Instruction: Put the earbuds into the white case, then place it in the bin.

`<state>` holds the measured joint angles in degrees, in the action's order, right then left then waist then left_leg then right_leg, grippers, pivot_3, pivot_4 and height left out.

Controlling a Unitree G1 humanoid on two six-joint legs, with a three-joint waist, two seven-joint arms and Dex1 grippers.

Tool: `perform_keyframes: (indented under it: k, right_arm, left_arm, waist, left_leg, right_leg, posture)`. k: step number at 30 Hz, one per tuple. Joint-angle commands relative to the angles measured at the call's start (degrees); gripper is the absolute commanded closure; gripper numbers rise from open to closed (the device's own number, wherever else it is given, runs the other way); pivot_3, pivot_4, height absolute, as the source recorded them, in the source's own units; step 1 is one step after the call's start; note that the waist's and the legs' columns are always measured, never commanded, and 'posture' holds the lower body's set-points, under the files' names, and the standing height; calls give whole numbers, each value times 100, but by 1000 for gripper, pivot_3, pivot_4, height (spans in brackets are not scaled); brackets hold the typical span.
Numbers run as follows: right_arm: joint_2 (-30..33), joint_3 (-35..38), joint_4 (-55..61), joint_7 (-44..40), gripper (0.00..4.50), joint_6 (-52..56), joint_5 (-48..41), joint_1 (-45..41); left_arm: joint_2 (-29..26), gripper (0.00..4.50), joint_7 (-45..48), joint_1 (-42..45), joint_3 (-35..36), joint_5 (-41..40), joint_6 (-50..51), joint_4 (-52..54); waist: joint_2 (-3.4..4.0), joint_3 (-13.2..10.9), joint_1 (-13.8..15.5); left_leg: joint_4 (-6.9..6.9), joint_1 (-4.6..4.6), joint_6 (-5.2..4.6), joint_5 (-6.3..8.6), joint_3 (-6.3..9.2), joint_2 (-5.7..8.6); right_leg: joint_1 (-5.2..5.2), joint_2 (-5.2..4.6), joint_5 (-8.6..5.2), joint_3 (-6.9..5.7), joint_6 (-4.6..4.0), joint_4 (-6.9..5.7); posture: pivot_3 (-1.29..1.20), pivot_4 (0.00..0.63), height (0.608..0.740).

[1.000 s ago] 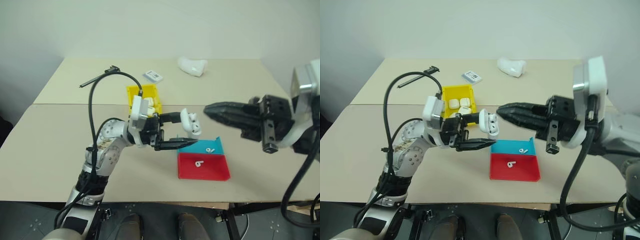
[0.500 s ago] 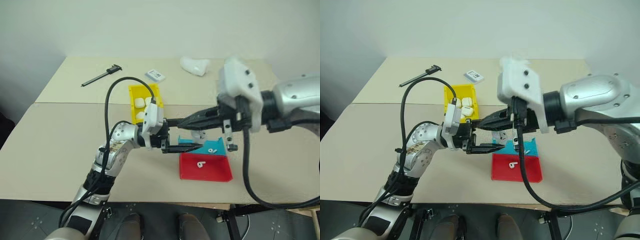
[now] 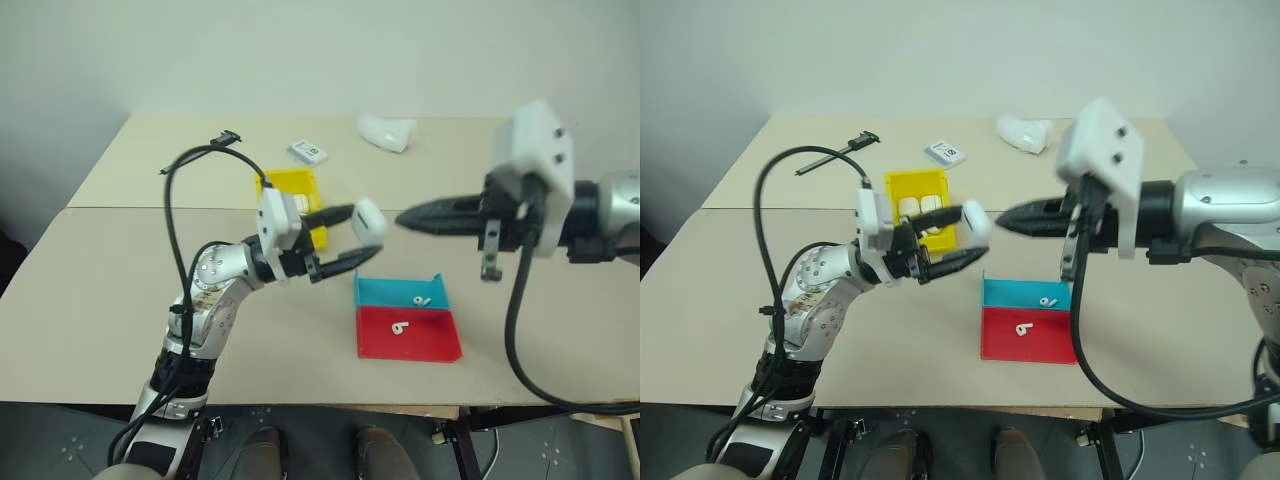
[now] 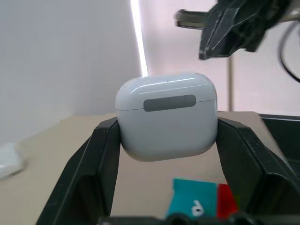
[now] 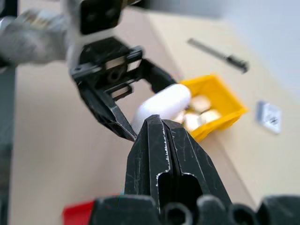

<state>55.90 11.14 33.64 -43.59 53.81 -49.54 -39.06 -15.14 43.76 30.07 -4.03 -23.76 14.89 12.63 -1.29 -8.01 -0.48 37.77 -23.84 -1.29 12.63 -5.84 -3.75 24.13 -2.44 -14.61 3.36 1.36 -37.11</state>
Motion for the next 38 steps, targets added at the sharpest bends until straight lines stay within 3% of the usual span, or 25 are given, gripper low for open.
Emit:
perform_keyframes:
  k: [1,3,7,12,13,16,18,22,24,28,33,38]
  right_arm:
    - [-409,307,579,582,4472,-544,478,889]
    - [-758,41,782,1041,4472,-481,635,1286]
    - [-1247,-559,984,1728,4472,-245,925,1409]
    - [-1281,-900,1079,1994,4472,-139,1219,1408]
    - [-1286,-892,1082,2010,4500,-127,1215,1395]
    - [-1302,-875,1116,2018,4500,-124,1228,1384]
    - [-1311,-883,1121,2010,4500,-152,1260,1423]
    - [-1356,-1056,1116,2005,4500,-306,1447,1573]
    - [-1411,-1205,1093,1948,4500,-655,1729,1776]
    - [-1758,-1181,896,1807,4500,-1197,1844,2197]
    - [-1575,-784,543,940,4500,-1655,1635,2504]
    - [-1088,-375,328,115,4500,-1872,1477,2703]
  left_arm:
    - [393,1669,-1786,174,432,679,302,-115]
    - [553,1669,-2665,405,498,1254,450,-571]
    - [610,1669,-3415,941,342,1955,580,-1605]
    - [672,1669,-3435,1566,268,2144,402,-2933]
    - [681,935,-3370,1632,253,2139,383,-3091]
    - [675,15,-3360,1728,276,2170,290,-3346]
    - [654,15,-3416,1678,379,2149,143,-3287]
    - [451,15,-2970,1221,640,1753,95,-2543]
    - [159,15,-2442,681,831,1281,412,-1619]
    - [-803,15,-1309,-541,1144,209,1219,353]
    - [-2605,15,300,-2363,2339,-1347,1922,2397]
    - [-3094,15,409,-3088,2956,-1905,2089,2980]
  waist:
    - [-3,2,44]
    - [-3,2,61]
    - [-3,2,37]
    - [-3,2,46]
    - [-3,2,47]
    - [-3,2,46]
    - [-4,1,37]
    - [-3,2,11]
    - [-1,3,-45]
    - [-1,3,-109]
    - [-4,1,-109]
    - [-4,1,12]
  left_leg:
    - [1,0,0,0,5,1]
    - [6,-2,0,0,8,5]
    - [4,-2,1,-1,8,9]
    - [2,-9,1,-1,8,13]
    - [2,-12,1,0,6,15]
    - [2,-24,1,0,5,15]
    - [2,-25,1,0,5,15]
    - [2,-23,1,-1,7,12]
    - [0,-22,1,-1,5,9]
    - [0,-18,6,-3,-1,3]
    - [-4,6,12,-5,-13,-9]
    - [-5,39,13,-4,-45,-8]
  right_leg:
    - [-4,0,0,-5,0,2]
    - [-4,-2,2,-3,5,1]
    - [2,2,5,2,9,0]
    - [4,1,5,-2,8,8]
    - [5,-2,5,-2,9,10]
    - [13,-3,4,-2,9,14]
    - [16,-2,4,-2,9,12]
    - [15,-1,5,-5,8,7]
    - [15,-1,5,-3,8,6]
    - [19,0,4,3,8,0]
    - [3,-2,3,-2,5,-1]
    - [-25,-13,-1,-6,0,5]
  posture:
    - [0,150,740]
    - [0,150,740]
    - [0,150,740]
    - [0,150,740]
    - [0,150,740]
    - [0,150,740]
    - [0,150,740]
    - [0,150,740]
    - [0,150,740]
    - [0,150,740]
    - [0,150,740]
    - [0,150,740]
